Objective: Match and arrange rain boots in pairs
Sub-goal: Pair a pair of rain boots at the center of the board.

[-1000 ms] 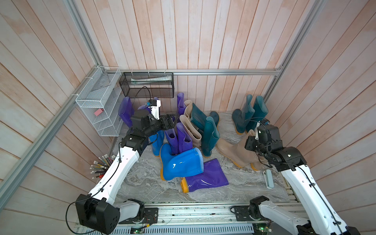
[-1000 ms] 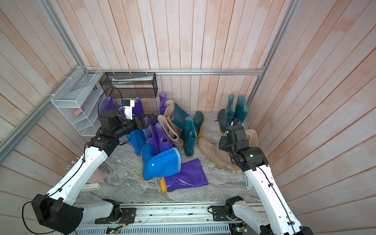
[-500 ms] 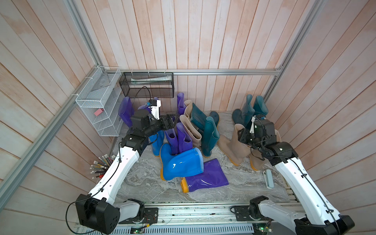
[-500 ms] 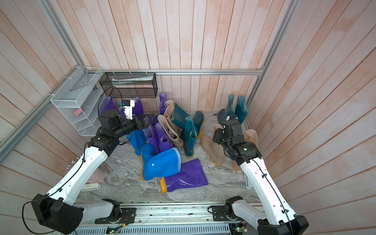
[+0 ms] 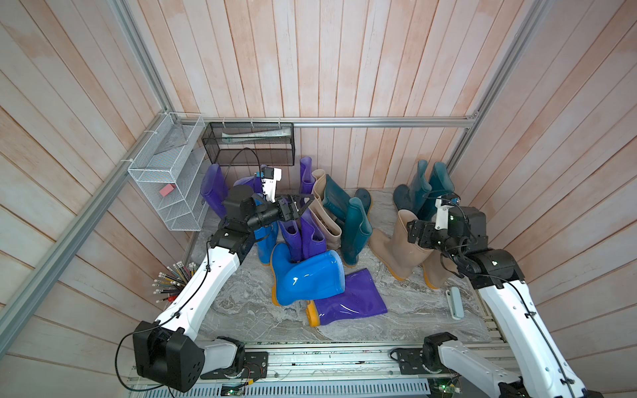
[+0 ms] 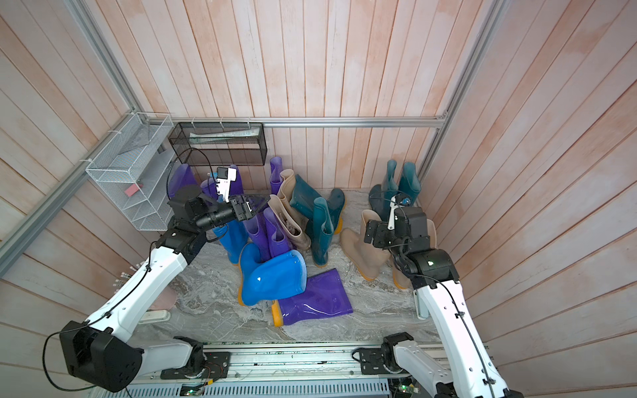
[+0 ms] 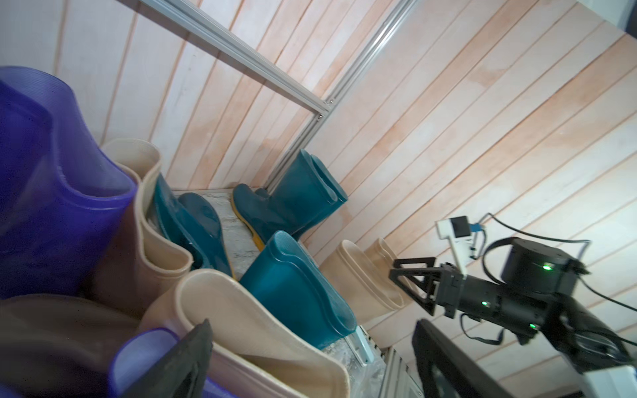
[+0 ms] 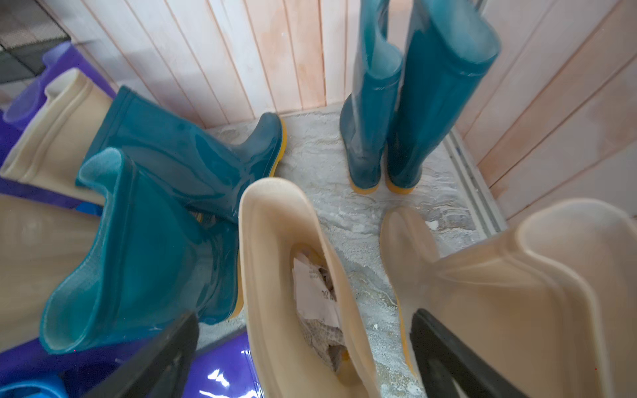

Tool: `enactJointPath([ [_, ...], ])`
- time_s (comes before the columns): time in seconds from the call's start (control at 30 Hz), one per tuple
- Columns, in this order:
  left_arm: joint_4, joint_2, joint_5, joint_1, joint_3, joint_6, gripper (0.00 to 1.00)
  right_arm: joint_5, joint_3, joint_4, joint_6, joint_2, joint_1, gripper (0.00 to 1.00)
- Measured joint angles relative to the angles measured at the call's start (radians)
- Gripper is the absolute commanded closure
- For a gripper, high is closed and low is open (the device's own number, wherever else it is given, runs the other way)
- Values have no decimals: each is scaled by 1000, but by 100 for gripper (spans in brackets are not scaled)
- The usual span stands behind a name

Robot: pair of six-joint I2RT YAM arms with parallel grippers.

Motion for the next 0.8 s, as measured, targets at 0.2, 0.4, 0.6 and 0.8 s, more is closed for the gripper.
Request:
enactJointPath([
  [0.2,45,9,83,-55,-6,-14,7,-76,-43,0,-21,103,-16,17],
  [0.4,40,24,118,-164,-5,28,7,-127,-33,10,-16,148,-18,100],
  [0.6,-15,52,117,-216,-2,79,7,-22,-22,-34,17,96,-21,100],
  [0.8,-35,60,117,-216,8,92,7,60,6,-116,32,66,-29,100],
])
